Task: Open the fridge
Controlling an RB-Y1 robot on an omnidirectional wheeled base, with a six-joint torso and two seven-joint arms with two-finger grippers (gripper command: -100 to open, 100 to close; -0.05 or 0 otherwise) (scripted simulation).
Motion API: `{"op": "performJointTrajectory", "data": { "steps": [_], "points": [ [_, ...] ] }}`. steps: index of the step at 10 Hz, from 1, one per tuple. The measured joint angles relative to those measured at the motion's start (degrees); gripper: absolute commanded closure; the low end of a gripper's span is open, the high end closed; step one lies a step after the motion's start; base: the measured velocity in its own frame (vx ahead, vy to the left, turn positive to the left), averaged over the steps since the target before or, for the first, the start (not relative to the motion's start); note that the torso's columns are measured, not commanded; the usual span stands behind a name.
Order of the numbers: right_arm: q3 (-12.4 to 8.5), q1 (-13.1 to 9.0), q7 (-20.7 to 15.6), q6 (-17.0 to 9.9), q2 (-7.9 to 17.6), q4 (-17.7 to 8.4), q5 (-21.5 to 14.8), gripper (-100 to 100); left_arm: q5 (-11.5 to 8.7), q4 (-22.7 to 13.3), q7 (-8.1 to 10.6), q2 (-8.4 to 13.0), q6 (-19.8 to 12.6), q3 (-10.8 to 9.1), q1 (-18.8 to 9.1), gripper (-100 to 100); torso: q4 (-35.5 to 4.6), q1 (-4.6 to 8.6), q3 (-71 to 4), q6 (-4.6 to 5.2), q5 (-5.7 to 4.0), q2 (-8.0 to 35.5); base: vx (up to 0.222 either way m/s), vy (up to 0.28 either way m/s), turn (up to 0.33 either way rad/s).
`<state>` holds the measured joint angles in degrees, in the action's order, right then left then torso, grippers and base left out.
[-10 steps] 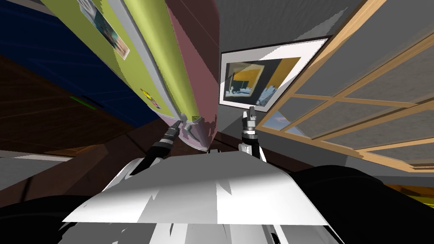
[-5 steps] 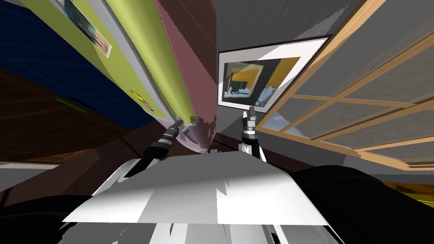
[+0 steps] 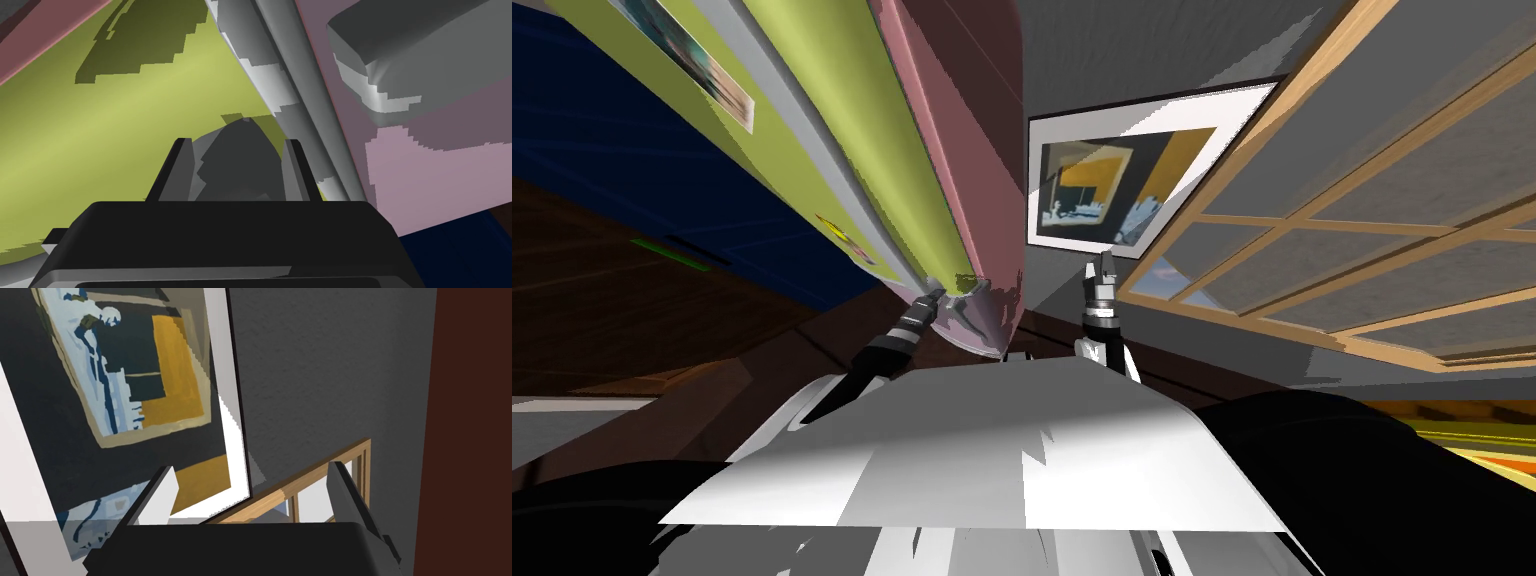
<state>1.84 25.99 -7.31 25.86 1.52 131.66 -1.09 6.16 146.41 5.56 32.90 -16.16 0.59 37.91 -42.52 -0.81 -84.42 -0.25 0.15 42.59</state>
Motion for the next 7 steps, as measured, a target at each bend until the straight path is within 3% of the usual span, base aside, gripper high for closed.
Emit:
{"op": "performJointTrajectory", "data": {
  "steps": [7],
  "points": [
    [0.0, 0.01, 0.0, 0.0, 0.0, 0.0, 0.0, 0, -1.29, 0.87, 1.1, 5.99, 4.02, 2.7, 1.57, 100, 0.04, 0.33, -0.61, 0.07, -0.21, -0.81, -0.201, 0.268, -0.082]
  ]
}}
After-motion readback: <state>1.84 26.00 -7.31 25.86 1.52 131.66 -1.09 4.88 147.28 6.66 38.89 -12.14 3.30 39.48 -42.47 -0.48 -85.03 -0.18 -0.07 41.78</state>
